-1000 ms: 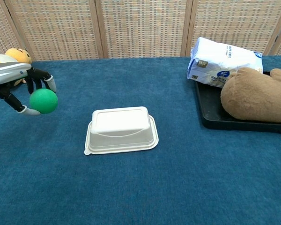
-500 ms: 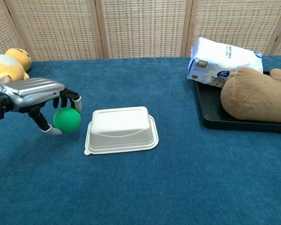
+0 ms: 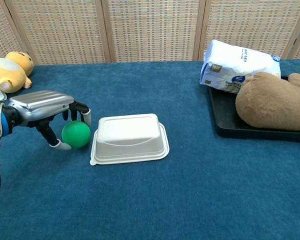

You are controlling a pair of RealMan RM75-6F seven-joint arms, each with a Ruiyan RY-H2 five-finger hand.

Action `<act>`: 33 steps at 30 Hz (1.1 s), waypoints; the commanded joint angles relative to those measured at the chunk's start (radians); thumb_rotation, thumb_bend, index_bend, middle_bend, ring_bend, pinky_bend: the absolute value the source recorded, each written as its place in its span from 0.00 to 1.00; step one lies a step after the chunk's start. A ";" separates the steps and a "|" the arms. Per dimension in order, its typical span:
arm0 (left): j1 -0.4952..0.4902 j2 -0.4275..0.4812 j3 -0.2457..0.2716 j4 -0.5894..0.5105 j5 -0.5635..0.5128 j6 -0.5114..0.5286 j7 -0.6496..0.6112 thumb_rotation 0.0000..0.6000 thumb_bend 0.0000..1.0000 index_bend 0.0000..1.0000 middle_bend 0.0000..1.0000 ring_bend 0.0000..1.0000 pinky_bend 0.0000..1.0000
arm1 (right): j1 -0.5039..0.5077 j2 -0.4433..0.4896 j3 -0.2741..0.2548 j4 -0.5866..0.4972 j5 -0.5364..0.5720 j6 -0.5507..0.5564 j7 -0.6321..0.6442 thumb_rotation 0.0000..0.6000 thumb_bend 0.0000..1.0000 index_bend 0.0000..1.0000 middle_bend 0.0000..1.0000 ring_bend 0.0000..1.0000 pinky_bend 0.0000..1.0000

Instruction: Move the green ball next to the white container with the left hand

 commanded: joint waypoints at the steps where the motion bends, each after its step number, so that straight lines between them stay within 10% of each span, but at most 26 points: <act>1: -0.002 -0.001 0.003 0.003 0.000 -0.006 -0.005 1.00 0.24 0.34 0.29 0.24 0.31 | 0.000 0.000 0.000 -0.001 -0.001 0.001 -0.001 1.00 0.00 0.04 0.00 0.00 0.00; 19: 0.034 0.115 0.008 -0.104 0.035 0.072 -0.129 1.00 0.08 0.04 0.04 0.04 0.18 | -0.008 0.005 0.001 -0.011 -0.007 0.017 -0.002 1.00 0.00 0.06 0.00 0.00 0.00; 24: 0.116 0.251 -0.013 -0.204 0.002 0.205 -0.094 1.00 0.01 0.00 0.00 0.00 0.00 | -0.012 0.011 0.001 -0.019 -0.015 0.030 0.003 1.00 0.00 0.06 0.00 0.00 0.00; 33: 0.355 0.354 -0.002 -0.398 -0.105 0.525 0.035 1.00 0.00 0.00 0.00 0.00 0.00 | -0.020 0.028 0.002 -0.030 -0.031 0.054 0.007 1.00 0.00 0.01 0.00 0.00 0.00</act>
